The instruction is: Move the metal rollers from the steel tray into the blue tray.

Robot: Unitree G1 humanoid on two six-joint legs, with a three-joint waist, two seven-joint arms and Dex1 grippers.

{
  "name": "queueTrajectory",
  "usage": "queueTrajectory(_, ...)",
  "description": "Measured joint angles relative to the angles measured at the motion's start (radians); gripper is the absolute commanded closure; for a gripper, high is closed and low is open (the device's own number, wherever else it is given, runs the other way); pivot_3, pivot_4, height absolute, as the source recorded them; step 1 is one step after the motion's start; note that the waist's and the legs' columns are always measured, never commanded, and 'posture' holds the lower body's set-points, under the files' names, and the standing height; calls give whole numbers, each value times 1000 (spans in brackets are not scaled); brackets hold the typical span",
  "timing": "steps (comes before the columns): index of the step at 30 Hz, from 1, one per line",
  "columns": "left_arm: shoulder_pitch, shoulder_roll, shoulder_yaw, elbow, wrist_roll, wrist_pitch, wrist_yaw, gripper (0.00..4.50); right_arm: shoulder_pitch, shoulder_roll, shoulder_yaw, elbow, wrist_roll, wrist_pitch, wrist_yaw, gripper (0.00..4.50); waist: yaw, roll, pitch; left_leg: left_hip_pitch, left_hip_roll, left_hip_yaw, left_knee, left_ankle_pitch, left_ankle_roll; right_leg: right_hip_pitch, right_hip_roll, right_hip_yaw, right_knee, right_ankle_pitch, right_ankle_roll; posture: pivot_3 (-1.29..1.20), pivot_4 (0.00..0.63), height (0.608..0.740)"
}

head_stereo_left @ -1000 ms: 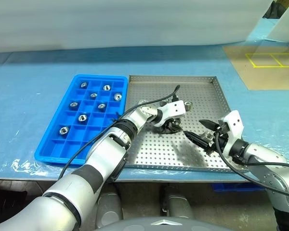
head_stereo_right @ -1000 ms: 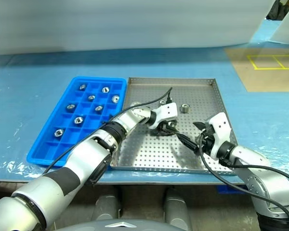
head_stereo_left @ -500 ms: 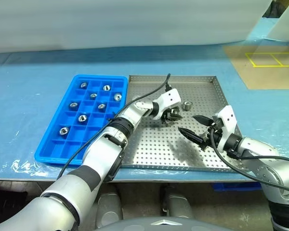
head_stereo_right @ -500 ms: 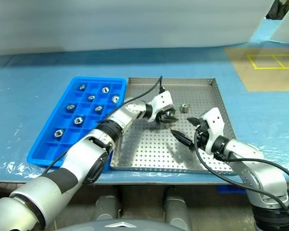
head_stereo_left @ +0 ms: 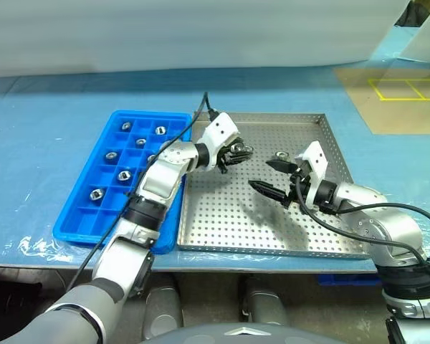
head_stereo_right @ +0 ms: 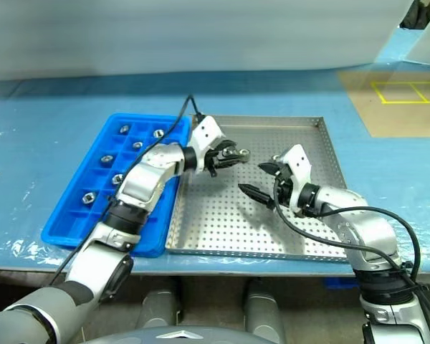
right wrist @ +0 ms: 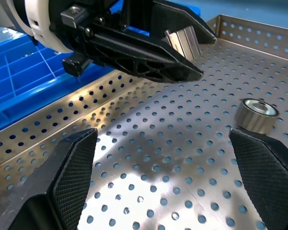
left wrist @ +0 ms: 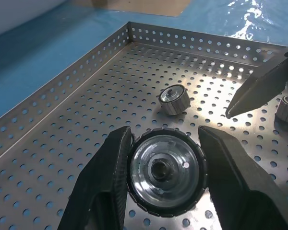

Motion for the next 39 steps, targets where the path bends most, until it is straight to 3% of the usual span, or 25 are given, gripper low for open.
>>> queueTrajectory(8, 214, 84, 66, -368, -34, 240, 145, 2620, -139, 46, 90, 155, -54, -70, 101, 0, 24, 0, 0, -4, 2, 0, 0, 1, -1, -5, 0, -1, 1, 0, 0, 125, 150, 740)
queueTrajectory(19, 432, 96, 216, -718, -68, 459, 360, 2620, -230, 94, 145, 292, -114, -130, 210, 0, 67, 0, 0, -6, 4, -1, 0, 1, -2, -6, 1, -3, 1, 0, 0, 237, 150, 740)
queueTrajectory(32, 729, 47, 305, -993, -76, 534, 561, 2620, -275, 142, 176, 392, -163, -174, 290, 0, 99, 0, 0, -8, 7, -2, 0, 2, -3, -7, 3, -5, 1, 0, 0, 345, 150, 740)
queueTrajectory(39, 931, -11, 347, -1041, -83, 484, 618, 2620, -306, 164, 190, 431, -180, -195, 326, 0, 118, 0, 0, -9, 8, -2, 1, 2, -3, -7, 4, -6, 1, 0, 0, 367, 150, 740)
